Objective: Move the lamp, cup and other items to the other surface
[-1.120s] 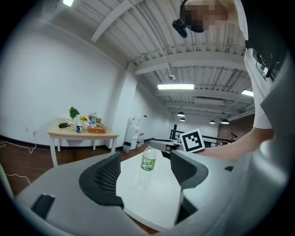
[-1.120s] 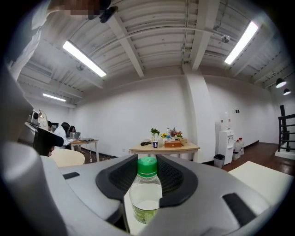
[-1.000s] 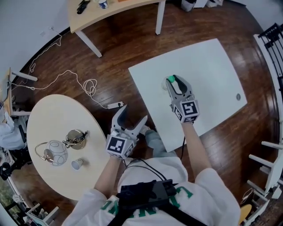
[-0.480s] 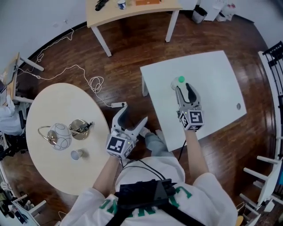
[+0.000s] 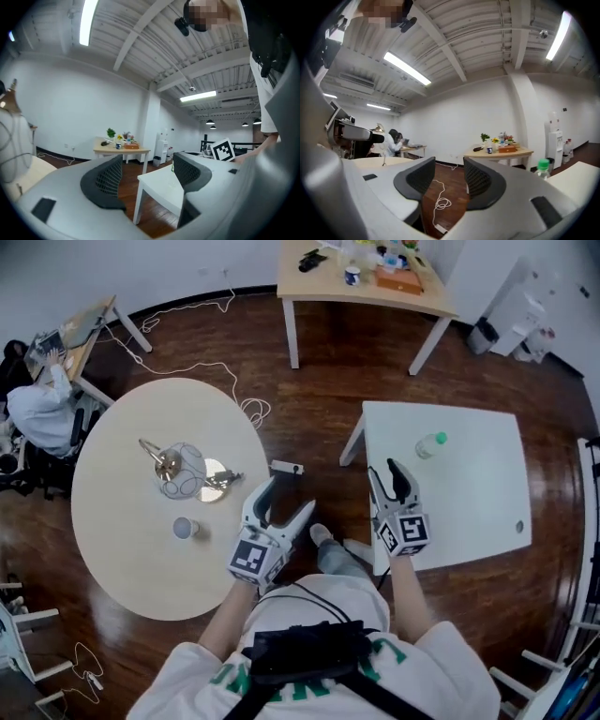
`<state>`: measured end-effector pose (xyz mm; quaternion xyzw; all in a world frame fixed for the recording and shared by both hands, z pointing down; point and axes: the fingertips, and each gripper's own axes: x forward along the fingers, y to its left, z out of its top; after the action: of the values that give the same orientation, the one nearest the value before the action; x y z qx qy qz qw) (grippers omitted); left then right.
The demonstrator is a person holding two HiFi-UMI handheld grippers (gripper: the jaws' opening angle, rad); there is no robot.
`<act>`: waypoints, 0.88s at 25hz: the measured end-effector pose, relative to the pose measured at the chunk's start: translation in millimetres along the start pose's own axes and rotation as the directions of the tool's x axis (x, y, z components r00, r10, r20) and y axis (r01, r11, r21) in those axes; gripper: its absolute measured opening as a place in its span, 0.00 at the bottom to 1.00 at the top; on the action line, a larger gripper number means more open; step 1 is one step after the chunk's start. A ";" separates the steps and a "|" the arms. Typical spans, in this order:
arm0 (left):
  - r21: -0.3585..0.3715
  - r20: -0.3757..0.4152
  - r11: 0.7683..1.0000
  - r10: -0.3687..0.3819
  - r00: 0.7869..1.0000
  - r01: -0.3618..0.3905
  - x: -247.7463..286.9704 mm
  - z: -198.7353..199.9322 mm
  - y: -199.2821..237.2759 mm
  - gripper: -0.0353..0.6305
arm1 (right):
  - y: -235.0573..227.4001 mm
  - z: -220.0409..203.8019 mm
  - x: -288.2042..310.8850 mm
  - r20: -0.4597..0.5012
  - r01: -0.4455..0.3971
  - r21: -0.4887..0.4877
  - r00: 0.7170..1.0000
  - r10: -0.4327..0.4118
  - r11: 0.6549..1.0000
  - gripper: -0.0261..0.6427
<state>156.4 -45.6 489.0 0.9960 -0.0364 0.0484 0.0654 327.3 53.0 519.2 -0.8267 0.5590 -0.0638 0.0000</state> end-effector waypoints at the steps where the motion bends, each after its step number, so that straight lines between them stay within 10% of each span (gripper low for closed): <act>1: 0.011 0.008 0.999 0.037 0.999 -0.037 -15.1 -2.3 9.1 0.55 | 19.7 -6.1 5.7 -0.011 -0.038 0.005 0.999 0.038 0.999 0.37; 8: -0.019 0.025 0.951 0.310 0.950 -0.310 -123.7 -5.9 59.9 0.56 | 154.4 -20.9 46.0 -0.043 -0.299 0.050 0.953 0.301 0.953 0.42; 17: -0.120 0.085 0.797 0.603 0.793 -0.592 -250.8 -15.3 104.6 0.55 | 296.3 -21.3 53.2 -0.062 -0.609 0.001 0.792 0.608 0.793 0.52; 22: -0.134 0.127 0.758 0.652 0.747 -0.639 -289.5 -9.4 111.2 0.55 | 347.7 -25.4 48.7 -0.068 -0.700 -0.003 0.713 0.698 0.714 0.52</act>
<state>-140.7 -135.1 483.1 0.9188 -0.3857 -0.0164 0.0822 21.1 -120.6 524.7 -0.5517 0.8305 -0.0767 -0.0048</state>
